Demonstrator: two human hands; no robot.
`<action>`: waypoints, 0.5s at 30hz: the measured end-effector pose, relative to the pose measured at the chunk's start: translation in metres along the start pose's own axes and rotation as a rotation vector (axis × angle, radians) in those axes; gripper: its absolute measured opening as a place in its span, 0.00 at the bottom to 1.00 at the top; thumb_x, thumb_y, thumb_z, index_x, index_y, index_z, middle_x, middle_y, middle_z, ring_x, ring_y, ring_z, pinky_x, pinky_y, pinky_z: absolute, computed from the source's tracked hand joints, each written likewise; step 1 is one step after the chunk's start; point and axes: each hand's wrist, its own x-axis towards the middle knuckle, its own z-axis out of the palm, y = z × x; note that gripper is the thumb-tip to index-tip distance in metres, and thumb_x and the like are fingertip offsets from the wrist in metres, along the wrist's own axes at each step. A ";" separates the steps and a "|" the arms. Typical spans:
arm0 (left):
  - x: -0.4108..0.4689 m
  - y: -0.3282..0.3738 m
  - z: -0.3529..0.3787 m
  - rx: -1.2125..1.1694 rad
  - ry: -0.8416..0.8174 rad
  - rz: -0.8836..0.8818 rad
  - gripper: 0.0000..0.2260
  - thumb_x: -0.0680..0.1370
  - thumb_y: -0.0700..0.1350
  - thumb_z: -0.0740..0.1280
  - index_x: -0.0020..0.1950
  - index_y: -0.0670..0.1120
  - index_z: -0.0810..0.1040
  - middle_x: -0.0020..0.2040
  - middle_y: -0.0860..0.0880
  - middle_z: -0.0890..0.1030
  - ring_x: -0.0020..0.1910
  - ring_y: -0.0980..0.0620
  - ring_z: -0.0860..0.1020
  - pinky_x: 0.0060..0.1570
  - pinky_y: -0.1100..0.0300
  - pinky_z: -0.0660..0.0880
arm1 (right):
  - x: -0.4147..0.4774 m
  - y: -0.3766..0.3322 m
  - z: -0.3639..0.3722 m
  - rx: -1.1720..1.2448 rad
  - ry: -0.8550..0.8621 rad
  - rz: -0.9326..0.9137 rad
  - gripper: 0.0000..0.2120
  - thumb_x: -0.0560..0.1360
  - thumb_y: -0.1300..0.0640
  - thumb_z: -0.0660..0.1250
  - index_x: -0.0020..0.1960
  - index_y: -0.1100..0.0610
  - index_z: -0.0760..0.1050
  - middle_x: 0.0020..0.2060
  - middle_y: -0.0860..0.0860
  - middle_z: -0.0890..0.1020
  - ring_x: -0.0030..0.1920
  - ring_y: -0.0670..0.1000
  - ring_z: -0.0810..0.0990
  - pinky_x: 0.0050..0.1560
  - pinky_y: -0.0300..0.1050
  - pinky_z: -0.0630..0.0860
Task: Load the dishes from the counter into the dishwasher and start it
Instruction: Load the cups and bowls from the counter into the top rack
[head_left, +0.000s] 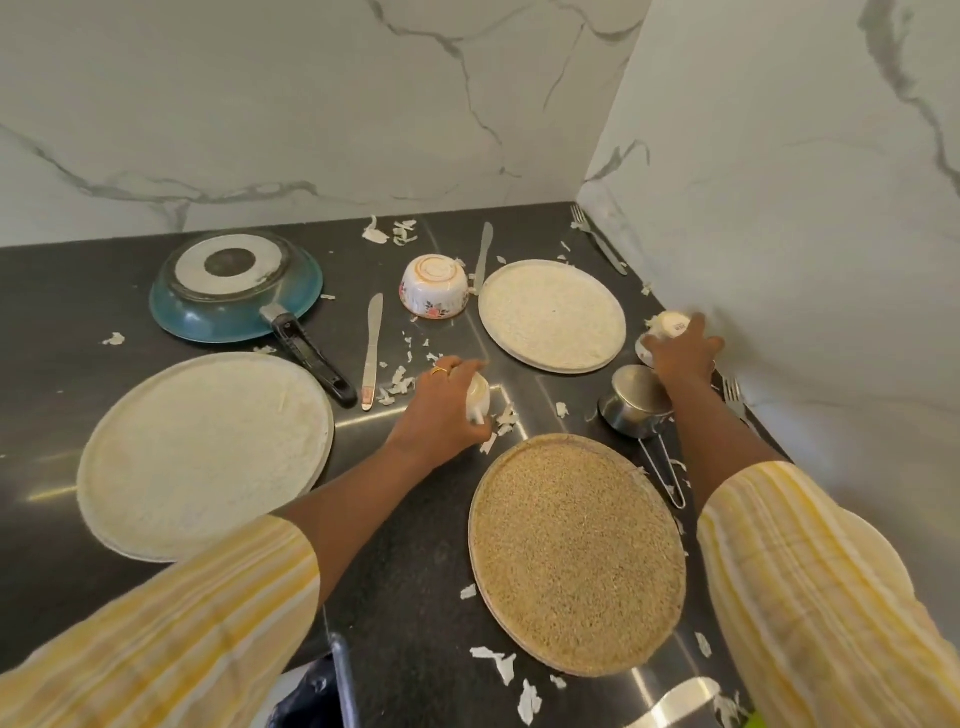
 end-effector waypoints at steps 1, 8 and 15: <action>0.000 0.000 0.000 0.010 -0.005 0.001 0.34 0.65 0.49 0.74 0.69 0.50 0.65 0.65 0.45 0.67 0.60 0.43 0.70 0.55 0.53 0.70 | 0.005 -0.002 0.001 -0.004 -0.020 0.009 0.35 0.74 0.51 0.68 0.74 0.52 0.52 0.68 0.61 0.57 0.63 0.64 0.68 0.60 0.52 0.70; 0.000 0.002 -0.006 -0.030 -0.072 -0.053 0.35 0.67 0.44 0.74 0.70 0.53 0.62 0.66 0.43 0.65 0.61 0.43 0.70 0.58 0.55 0.68 | 0.015 -0.001 0.009 0.048 0.033 -0.027 0.25 0.74 0.60 0.67 0.68 0.55 0.62 0.63 0.61 0.66 0.61 0.62 0.71 0.57 0.51 0.71; -0.013 -0.007 -0.021 -0.247 -0.001 -0.164 0.41 0.66 0.43 0.77 0.72 0.48 0.57 0.66 0.43 0.67 0.63 0.46 0.68 0.58 0.60 0.63 | -0.017 -0.006 -0.006 0.209 0.265 -0.274 0.26 0.72 0.58 0.68 0.69 0.54 0.66 0.59 0.59 0.70 0.57 0.58 0.72 0.53 0.43 0.68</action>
